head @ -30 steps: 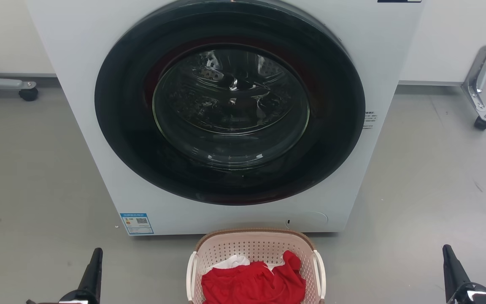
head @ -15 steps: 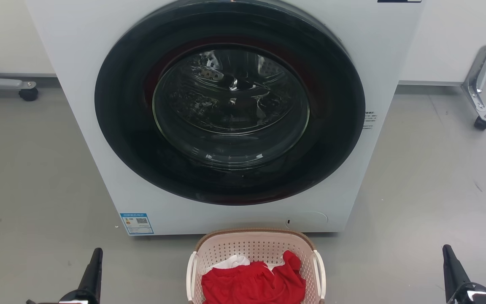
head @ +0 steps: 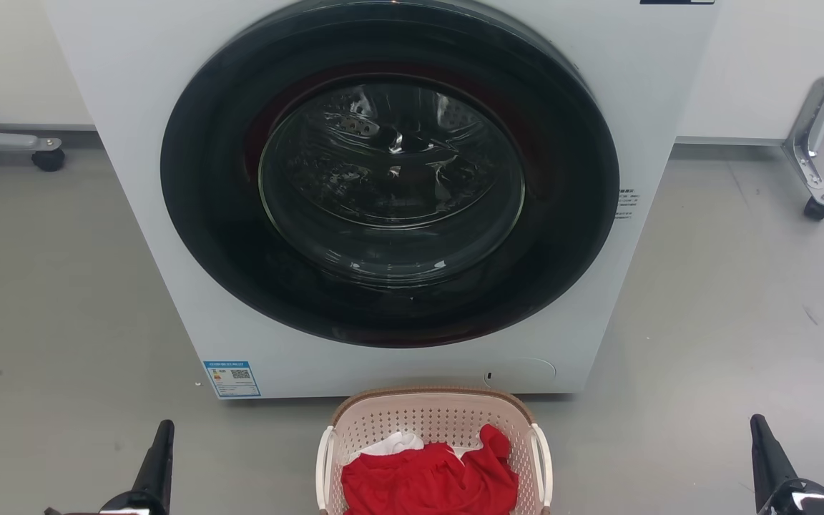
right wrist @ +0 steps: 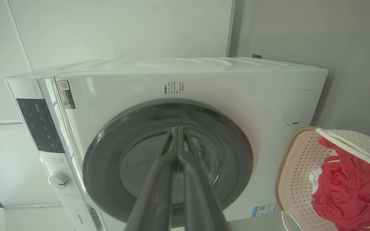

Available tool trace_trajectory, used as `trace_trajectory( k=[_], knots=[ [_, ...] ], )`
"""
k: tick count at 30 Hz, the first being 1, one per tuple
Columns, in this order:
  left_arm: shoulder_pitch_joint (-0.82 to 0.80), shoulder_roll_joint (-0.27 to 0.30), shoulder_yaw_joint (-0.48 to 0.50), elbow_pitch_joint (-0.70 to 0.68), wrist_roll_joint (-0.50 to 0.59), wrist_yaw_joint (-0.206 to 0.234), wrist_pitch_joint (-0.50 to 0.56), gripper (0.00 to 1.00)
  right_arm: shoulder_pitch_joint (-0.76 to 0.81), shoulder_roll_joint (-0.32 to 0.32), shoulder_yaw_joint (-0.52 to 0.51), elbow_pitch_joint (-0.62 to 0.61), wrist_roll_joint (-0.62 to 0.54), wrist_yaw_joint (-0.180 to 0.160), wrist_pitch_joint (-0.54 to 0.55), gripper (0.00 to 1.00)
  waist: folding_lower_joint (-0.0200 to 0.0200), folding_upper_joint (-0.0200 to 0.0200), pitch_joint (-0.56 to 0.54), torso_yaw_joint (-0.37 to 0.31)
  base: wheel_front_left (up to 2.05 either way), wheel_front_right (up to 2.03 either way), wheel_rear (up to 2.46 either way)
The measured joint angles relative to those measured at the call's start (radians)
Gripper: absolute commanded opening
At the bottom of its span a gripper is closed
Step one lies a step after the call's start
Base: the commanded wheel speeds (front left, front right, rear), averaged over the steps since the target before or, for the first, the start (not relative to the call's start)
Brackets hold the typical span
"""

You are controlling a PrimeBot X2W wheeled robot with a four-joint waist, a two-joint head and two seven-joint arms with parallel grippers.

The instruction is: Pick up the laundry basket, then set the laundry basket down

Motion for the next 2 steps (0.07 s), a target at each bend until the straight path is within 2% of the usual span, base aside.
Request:
trace_trajectory(
  k=[2],
  knots=[
    [0.0, 0.0, 0.0, 0.0, 0.0, 0.0, 0.0, 0.0, 0.0, 0.0, 0.0, 0.0, 0.0, 0.0, 0.0, 0.0, 0.0, 0.0, 0.0, 0.0, 0.0, 0.0, 0.0]
  ],
)
